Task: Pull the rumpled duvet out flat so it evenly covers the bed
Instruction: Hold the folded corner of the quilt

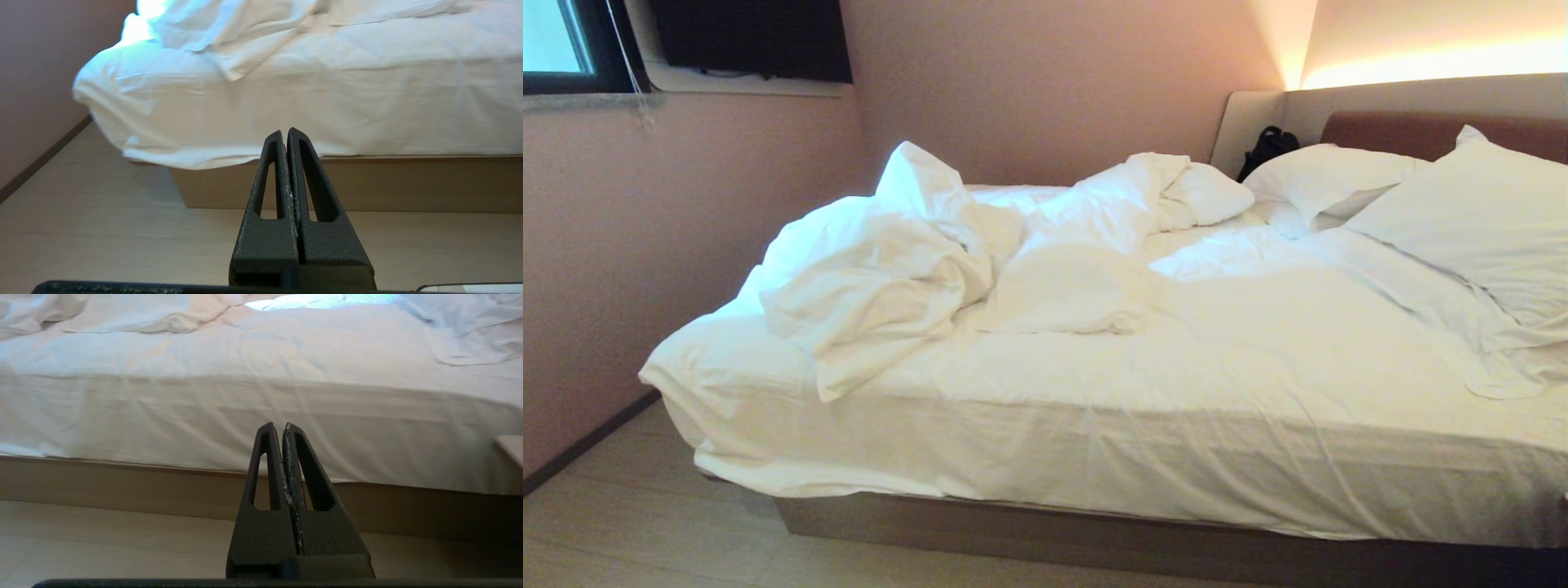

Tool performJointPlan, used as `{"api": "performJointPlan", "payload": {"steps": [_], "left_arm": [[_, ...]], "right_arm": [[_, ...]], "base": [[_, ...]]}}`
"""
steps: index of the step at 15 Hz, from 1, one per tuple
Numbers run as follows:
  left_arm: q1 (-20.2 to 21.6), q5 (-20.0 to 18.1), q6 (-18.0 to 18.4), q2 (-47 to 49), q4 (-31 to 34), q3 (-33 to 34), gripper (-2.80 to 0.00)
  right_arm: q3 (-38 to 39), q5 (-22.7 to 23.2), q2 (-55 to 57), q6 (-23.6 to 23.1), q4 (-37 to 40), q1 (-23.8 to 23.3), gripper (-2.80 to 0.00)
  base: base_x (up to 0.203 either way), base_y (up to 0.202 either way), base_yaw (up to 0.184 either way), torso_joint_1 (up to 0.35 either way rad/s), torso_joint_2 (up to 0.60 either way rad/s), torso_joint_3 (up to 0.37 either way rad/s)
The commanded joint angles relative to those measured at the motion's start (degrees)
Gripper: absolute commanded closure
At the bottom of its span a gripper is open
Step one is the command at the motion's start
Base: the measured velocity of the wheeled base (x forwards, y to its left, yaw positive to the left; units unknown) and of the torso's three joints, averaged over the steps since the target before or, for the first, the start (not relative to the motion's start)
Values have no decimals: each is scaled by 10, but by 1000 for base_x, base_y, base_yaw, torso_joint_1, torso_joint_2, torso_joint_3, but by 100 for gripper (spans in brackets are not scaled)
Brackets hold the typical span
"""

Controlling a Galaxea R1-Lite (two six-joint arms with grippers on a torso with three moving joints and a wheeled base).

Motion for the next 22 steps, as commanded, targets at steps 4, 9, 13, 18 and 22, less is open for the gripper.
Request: {"api": "performJointPlan", "payload": {"steps": [4, 9, 13, 18, 22], "left_arm": [[1, 0, 0, 0, 0, 0, 0], [0, 1, 0, 0, 0, 0, 0], [1, 0, -7, 0, 0, 0, 0], [0, 0, -8, 0, 0, 0, 0], [0, -1, -6, 0, 0, 0, 0]], "right_arm": [[0, 0, 0, 0, 0, 0, 0], [1, 0, 0, 0, 0, 0, 0], [1, 0, 0, 0, 0, 0, 0], [0, 0, 0, 0, 0, 0, 0], [0, 0, 0, 0, 0, 0, 0]], "base": [[0, -197, 2, 2, 5, 2], [0, -194, 1, 4, 3, 2], [0, -143, 0, 1, 3, 2], [0, 0, 0, 0, 0, 0], [0, 0, 0, 0, 0, 0]]}}
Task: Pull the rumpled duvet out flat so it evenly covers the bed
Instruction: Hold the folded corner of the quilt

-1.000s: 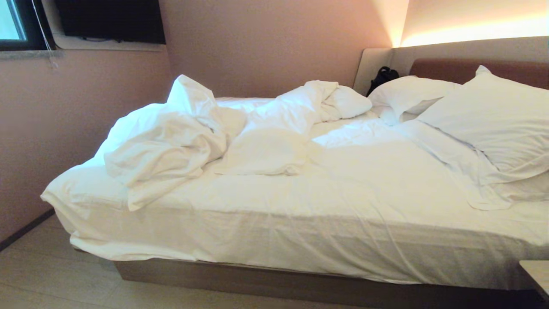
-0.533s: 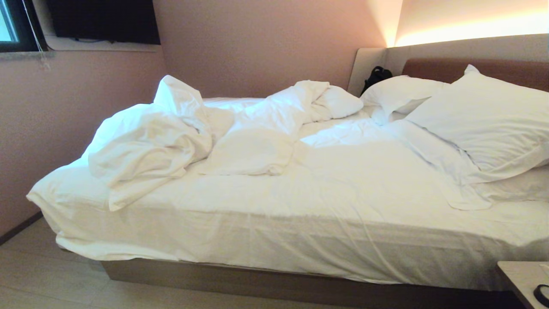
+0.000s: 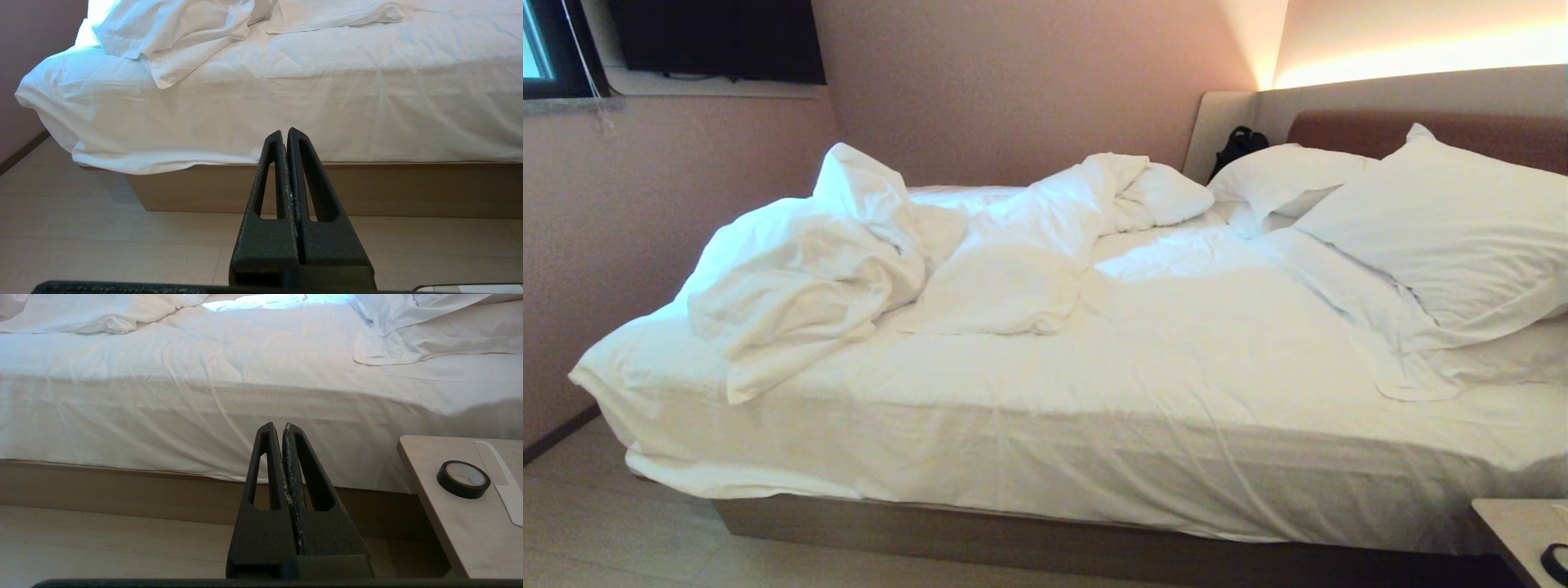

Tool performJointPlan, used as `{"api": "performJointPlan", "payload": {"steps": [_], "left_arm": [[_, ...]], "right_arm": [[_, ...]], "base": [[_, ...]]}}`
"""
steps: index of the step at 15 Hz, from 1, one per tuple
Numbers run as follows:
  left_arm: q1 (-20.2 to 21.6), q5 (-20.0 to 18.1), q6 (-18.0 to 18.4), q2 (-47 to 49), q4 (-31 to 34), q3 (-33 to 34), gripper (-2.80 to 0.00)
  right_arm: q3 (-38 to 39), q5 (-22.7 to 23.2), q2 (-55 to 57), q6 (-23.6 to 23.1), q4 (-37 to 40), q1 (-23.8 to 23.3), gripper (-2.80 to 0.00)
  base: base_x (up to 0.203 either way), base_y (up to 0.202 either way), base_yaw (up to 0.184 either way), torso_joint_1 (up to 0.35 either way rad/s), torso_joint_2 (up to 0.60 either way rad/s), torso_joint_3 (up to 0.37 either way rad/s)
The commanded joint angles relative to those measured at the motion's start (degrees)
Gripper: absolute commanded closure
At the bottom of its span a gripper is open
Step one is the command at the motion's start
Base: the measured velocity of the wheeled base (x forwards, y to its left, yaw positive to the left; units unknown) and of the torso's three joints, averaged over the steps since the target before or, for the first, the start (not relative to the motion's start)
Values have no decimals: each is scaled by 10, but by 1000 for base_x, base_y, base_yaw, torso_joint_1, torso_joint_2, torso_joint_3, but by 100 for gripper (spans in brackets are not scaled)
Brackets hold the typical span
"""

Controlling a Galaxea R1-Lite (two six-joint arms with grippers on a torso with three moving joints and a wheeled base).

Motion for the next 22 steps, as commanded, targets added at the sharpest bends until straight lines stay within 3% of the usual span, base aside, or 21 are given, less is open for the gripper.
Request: {"api": "performJointPlan", "payload": {"steps": [1, 4, 14, 22], "left_arm": [[1, 0, 0, 0, -1, 0, 0], [1, 0, 1, 0, -1, 0, 0], [1, 0, 0, 0, 0, 0, 0], [1, 0, 2, 0, 0, 0, 0]], "right_arm": [[0, 0, 0, 0, 0, 0, 0], [0, 0, 0, 0, 0, 0, 0], [0, 0, 0, 0, 0, 0, 0], [0, 0, 0, 0, 0, 0, 0]], "base": [[0, 0, 0, 0, 0, 0], [42, 0, 0, 0, 2, -1], [185, 0, 0, 4, 2, 2], [0, 0, 0, 0, 0, 0]]}}
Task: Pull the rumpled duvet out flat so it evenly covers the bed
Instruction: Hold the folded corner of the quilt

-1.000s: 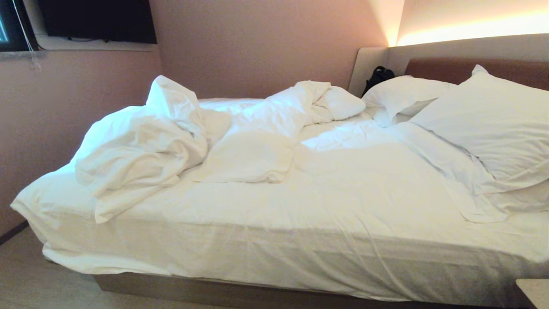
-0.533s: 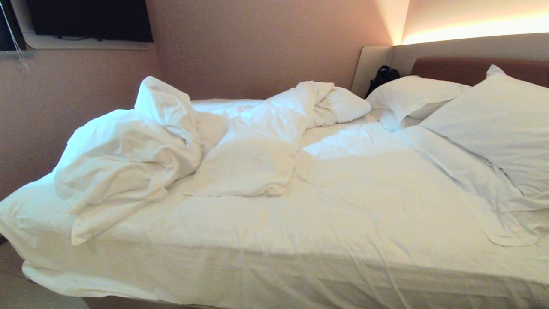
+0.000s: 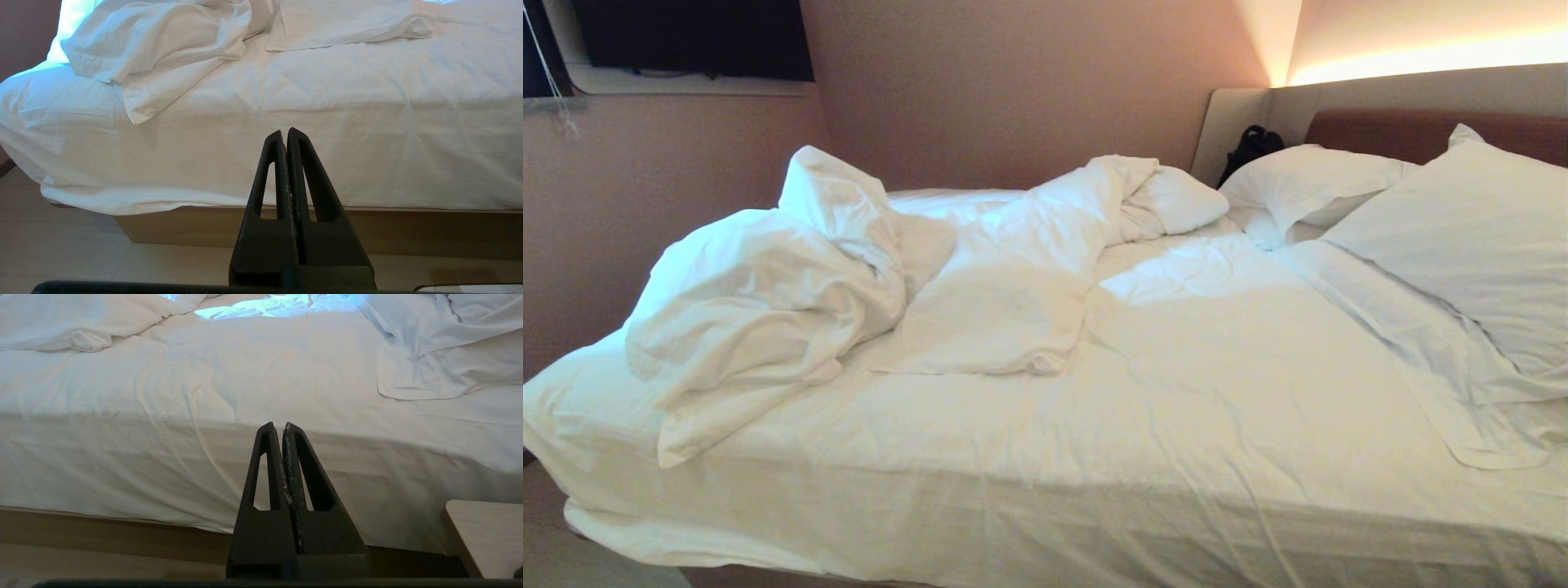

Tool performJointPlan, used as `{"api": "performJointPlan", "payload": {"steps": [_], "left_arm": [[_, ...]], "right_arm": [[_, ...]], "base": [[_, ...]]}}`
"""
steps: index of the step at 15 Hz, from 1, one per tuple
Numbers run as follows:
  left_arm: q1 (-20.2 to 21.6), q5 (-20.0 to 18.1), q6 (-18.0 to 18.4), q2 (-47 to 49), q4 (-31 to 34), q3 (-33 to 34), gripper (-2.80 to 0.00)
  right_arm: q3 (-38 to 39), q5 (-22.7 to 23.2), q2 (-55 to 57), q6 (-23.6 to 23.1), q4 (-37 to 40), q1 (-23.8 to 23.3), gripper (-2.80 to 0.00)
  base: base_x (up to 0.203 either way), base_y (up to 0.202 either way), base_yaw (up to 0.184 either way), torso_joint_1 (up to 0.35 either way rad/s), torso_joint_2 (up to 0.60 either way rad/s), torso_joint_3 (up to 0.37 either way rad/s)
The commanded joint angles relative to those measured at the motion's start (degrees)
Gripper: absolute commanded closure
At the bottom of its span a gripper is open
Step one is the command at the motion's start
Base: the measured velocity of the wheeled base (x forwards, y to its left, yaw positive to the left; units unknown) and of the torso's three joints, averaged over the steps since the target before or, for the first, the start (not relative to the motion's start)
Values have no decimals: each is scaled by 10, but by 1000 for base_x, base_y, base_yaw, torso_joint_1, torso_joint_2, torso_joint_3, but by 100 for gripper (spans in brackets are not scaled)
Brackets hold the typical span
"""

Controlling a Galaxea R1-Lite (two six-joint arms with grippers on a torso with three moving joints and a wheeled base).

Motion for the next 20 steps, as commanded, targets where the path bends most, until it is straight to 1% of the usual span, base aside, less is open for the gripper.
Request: {"api": "performJointPlan", "payload": {"steps": [1, 15, 17, 20], "left_arm": [[0, 0, 0, 0, 0, 0, 0], [0, 2, 2, 0, 0, 0, 0], [0, 2, 2, 0, 1, 0, 0], [0, 2, 1, 0, 1, 0, 0]], "right_arm": [[0, 0, 0, 0, 0, 0, 0], [0, 0, 0, 0, 0, 0, 0], [0, 0, 0, 0, 0, 0, 0], [0, 0, 0, 0, 0, 0, 0]], "base": [[0, 0, 0, 0, 0, 0], [0, 0, 0, 0, 0, 0], [1, -94, -2, 2, 1, 2], [0, -192, 1, 1, 5, 2]]}}
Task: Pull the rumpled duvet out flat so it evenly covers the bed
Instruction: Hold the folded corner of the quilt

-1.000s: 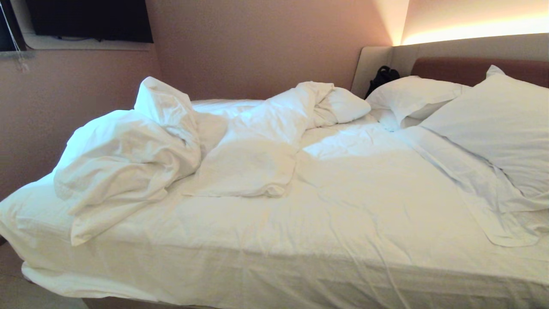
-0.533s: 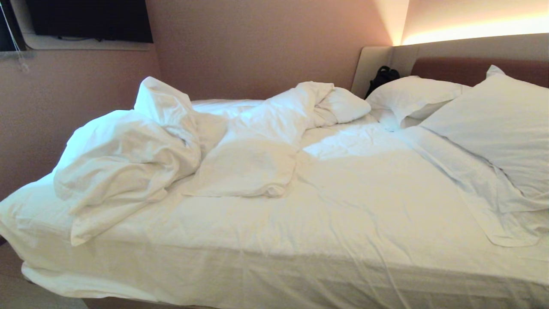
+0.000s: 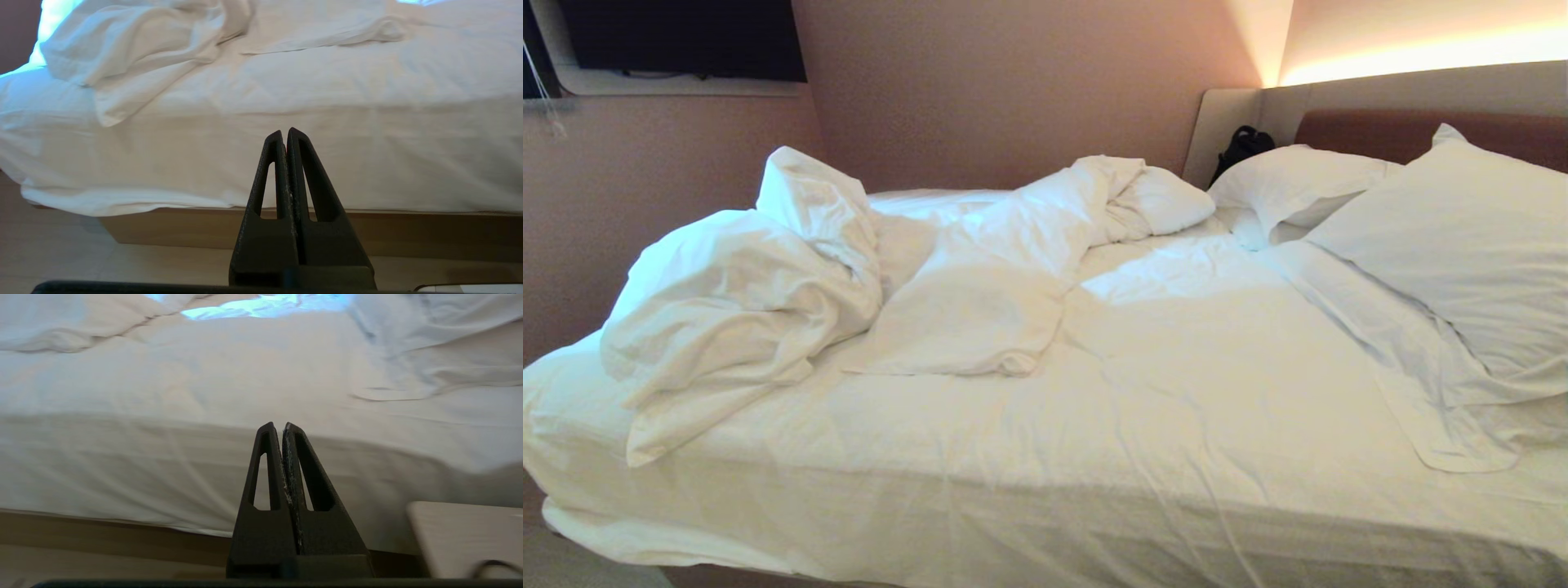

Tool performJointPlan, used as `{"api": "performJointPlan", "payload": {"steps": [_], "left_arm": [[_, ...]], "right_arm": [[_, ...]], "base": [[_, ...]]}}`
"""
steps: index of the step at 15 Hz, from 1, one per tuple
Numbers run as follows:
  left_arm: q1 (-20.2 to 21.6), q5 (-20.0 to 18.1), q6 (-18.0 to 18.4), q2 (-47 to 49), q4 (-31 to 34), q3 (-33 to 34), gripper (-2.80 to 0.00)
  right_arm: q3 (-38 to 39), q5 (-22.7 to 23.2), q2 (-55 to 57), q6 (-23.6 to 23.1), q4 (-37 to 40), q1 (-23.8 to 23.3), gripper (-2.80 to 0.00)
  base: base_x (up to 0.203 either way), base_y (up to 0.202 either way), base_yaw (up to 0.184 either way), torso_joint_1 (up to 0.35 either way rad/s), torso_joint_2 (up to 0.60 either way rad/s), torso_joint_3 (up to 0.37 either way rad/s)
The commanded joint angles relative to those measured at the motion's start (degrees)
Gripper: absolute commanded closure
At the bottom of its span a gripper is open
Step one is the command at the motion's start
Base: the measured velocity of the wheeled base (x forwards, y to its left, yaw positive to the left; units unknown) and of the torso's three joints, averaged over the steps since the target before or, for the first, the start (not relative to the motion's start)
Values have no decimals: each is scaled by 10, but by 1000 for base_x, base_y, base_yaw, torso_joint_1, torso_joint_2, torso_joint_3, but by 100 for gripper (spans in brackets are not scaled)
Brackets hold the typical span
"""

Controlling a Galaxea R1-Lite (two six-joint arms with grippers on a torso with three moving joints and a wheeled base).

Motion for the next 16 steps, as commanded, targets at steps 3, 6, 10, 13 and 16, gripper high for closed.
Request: {"api": "performJointPlan", "payload": {"steps": [3, 6, 10, 13, 16], "left_arm": [[0, 1, -1, 0, 0, 0, 0], [0, 1, -2, 0, 0, 0, 0], [0, 0, -2, 0, -1, 0, 0], [0, -1, -2, 0, -1, 0, 0], [0, -3, 0, 0, -1, 0, 0]], "right_arm": [[0, 0, 0, 0, 0, 0, 0], [0, 0, 0, 0, 0, 0, 0], [0, 0, 0, 0, 0, 0, 0], [0, 0, 0, 0, 0, 0, 0], [0, 0, 0, 0, 0, 0, 0]], "base": [[0, -125, -1, 1, 4, 3], [0, 0, 0, 0, 0, 0], [0, 0, 0, 0, 0, 0], [0, 0, 0, 0, 0, 0], [0, 0, 0, 0, 0, 0]]}}
